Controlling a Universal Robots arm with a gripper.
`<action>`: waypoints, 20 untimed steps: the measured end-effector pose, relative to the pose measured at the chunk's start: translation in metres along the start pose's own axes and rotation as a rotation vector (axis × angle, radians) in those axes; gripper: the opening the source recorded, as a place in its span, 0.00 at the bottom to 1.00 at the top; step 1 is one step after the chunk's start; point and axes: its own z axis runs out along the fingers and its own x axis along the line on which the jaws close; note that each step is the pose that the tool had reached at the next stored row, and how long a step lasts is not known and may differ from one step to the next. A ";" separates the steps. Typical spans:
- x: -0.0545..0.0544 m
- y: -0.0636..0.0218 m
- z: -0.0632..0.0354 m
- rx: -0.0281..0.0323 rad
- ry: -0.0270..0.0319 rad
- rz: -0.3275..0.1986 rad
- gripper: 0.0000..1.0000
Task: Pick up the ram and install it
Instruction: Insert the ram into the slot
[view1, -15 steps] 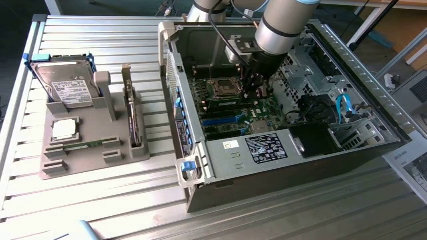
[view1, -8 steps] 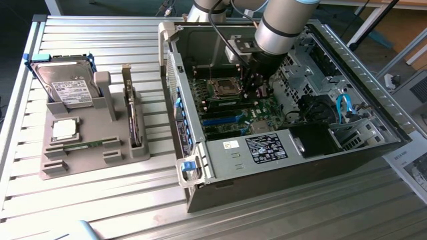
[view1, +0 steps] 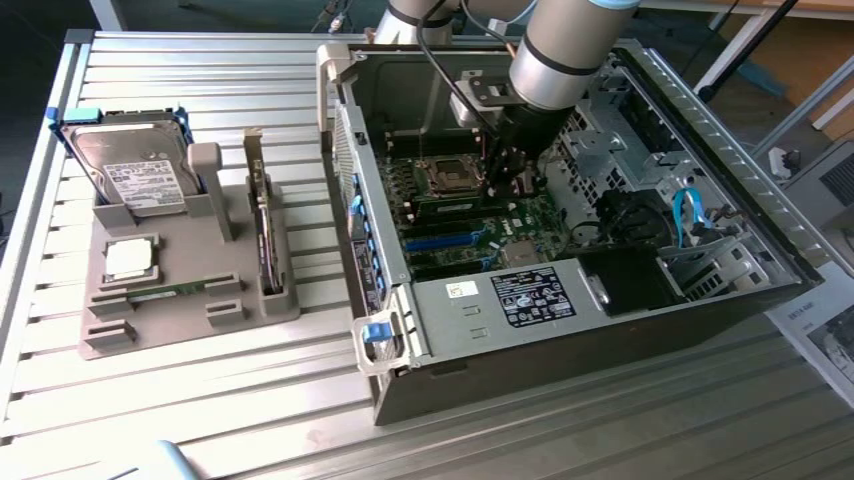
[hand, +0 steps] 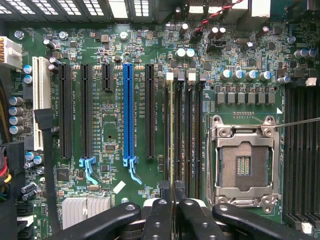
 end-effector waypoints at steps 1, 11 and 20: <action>0.000 0.0000 0.0000 0.0000 0.0000 0.000 0.12; 0.000 0.0004 0.0015 0.0014 0.0003 0.000 0.12; 0.000 0.0006 0.0047 0.0106 0.0038 0.000 0.12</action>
